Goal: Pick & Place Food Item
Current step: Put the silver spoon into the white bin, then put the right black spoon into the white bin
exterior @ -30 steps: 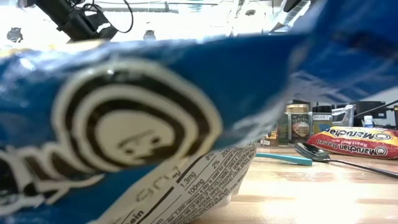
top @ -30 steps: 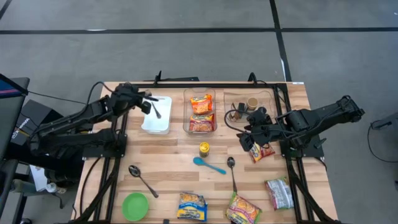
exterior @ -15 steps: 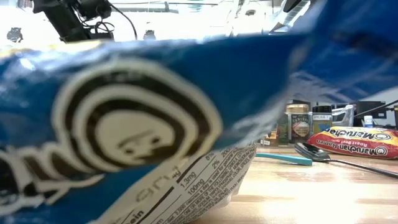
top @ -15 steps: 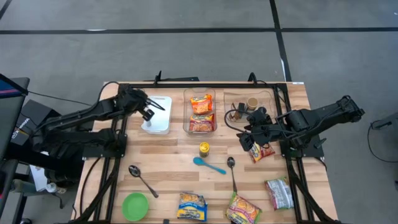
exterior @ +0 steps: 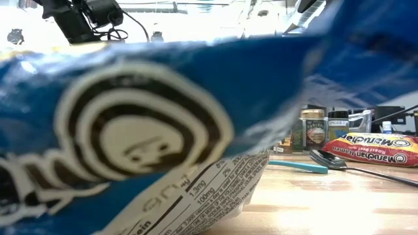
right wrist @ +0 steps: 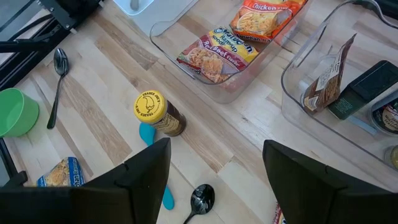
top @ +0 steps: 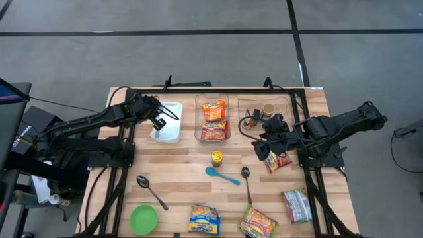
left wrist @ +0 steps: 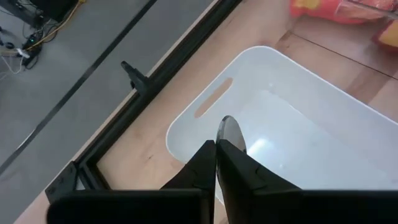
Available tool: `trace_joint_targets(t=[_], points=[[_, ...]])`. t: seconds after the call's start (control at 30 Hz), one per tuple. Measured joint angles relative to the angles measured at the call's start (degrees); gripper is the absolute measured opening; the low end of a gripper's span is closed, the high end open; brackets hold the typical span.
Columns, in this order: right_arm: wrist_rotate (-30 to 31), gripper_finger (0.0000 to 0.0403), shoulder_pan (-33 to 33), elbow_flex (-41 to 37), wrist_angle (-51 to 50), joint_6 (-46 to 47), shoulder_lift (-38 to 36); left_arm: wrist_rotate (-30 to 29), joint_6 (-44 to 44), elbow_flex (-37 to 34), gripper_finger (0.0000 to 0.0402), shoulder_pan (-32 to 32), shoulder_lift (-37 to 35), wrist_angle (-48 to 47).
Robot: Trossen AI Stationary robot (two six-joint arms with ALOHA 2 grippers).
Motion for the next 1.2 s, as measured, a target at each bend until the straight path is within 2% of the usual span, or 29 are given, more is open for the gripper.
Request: trace_joint_targets(t=[0.3,0.77,1.07,1.2], points=[[-0.02,0.0249,0.02,0.0,-0.01,-0.01,0.0,0.37,-0.02,0.0,0.001,0.0,-0.02,0.0],[-0.04,0.0249,0.0,0.0,0.0,-0.02,0.0,5.82,-0.05,-0.07,0.0012,-0.02,-0.04,2.29],[-0.04,0.0249,0.02,0.0,0.0,-0.01,0.0,8.36,2.29,-0.07,0.0065,-0.02,-0.04,2.66],[-0.04,0.0249,0.01,0.0,0.0,-0.02,0.0,8.35,-0.71,-0.09,0.0081,-0.02,-0.04,3.79]])
